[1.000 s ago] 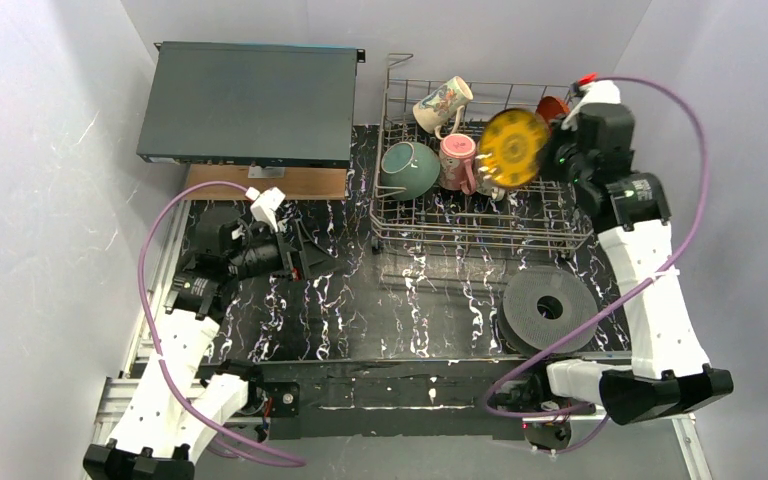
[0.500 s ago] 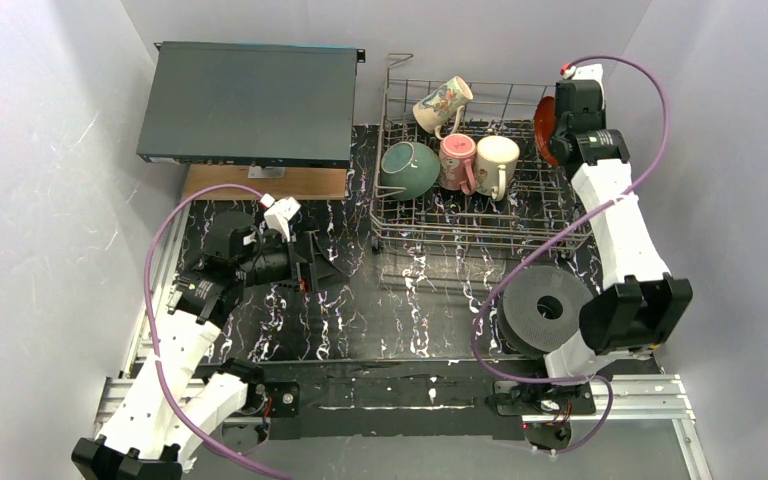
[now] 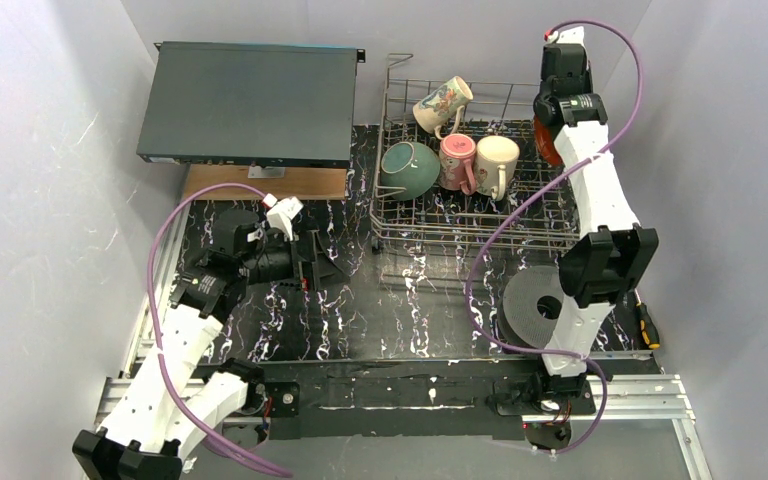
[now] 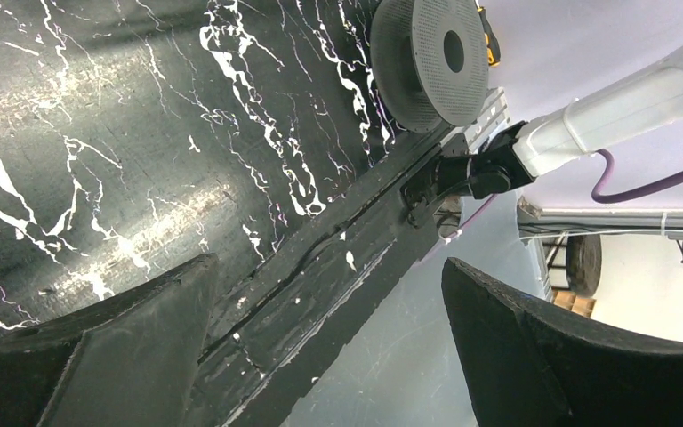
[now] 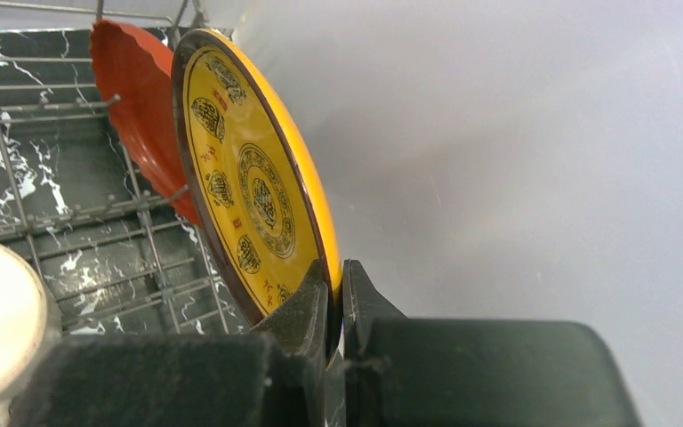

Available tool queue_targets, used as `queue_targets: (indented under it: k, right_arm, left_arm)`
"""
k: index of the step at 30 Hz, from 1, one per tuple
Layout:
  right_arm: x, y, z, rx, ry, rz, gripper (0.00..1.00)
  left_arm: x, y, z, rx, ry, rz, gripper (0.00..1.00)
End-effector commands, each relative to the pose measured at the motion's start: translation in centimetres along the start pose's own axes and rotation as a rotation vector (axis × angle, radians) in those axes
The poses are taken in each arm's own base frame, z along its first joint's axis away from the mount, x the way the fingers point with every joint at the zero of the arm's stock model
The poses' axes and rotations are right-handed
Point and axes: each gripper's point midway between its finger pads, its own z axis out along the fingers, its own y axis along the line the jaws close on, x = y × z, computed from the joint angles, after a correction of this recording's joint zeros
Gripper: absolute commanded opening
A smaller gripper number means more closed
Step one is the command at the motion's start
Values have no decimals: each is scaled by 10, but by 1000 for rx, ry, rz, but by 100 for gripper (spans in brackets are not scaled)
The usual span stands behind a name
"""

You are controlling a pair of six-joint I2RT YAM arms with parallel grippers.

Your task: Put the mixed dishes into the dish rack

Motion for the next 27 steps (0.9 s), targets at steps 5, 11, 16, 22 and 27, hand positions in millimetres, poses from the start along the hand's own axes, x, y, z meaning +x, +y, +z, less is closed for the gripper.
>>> queue_targets:
  k: [5,11,16,22,27]
  right_arm:
    - [-38,16,15,-27,-101,43,1]
    - [-30,45,35,-75,-84,9,1]
    - [-24,60,46,-85,-73,-12,1]
    - [-20,65,59,-46,-62,-35,1]
    - [-18,58,65,37,-43,-6,1]
  left_arm:
    - [-11,-5,-2,-12,-28,0,96]
    - [-16,-3,1,-16,-34,-16,96]
    - [-19,-4,3,-17,-28,-21,96]
    - [-22,-4,5,-16,-26,-22,96]
    - [-23,-3,7,-16,-23,-27,96]
